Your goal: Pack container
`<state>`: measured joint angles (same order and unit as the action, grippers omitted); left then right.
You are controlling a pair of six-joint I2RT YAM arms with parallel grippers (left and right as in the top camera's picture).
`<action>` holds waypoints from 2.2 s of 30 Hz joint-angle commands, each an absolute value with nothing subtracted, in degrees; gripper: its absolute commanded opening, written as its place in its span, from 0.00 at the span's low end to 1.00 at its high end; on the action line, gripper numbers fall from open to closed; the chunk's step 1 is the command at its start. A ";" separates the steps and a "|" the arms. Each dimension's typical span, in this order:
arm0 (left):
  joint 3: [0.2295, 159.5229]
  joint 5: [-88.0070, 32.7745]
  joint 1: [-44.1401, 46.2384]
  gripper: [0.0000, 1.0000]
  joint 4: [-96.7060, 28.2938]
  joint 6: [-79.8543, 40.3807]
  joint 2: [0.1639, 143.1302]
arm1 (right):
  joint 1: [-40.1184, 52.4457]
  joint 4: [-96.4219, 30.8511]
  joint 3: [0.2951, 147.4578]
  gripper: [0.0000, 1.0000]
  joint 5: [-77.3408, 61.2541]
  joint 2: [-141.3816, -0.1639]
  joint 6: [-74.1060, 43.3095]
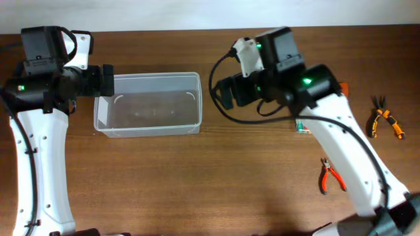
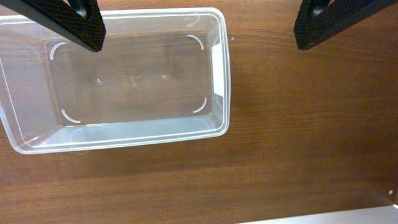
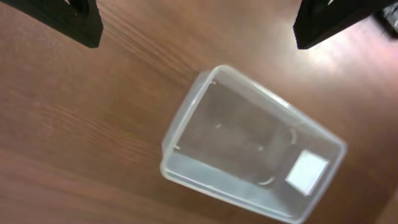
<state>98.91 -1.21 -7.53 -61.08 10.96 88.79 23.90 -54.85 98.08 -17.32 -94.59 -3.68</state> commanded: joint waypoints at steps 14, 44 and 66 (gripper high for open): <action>99.96 1.54 -7.68 0.99 -63.83 10.35 90.67 | 32.62 -50.72 99.98 0.99 3.29 -112.68 -22.68; 99.92 -3.64 -7.68 0.99 -67.24 10.35 91.18 | 36.99 -46.13 100.20 0.99 8.91 -114.02 -30.55; 99.90 -3.64 -7.68 0.99 -70.61 10.35 91.18 | 35.55 -54.08 108.40 0.99 9.69 -125.12 -27.92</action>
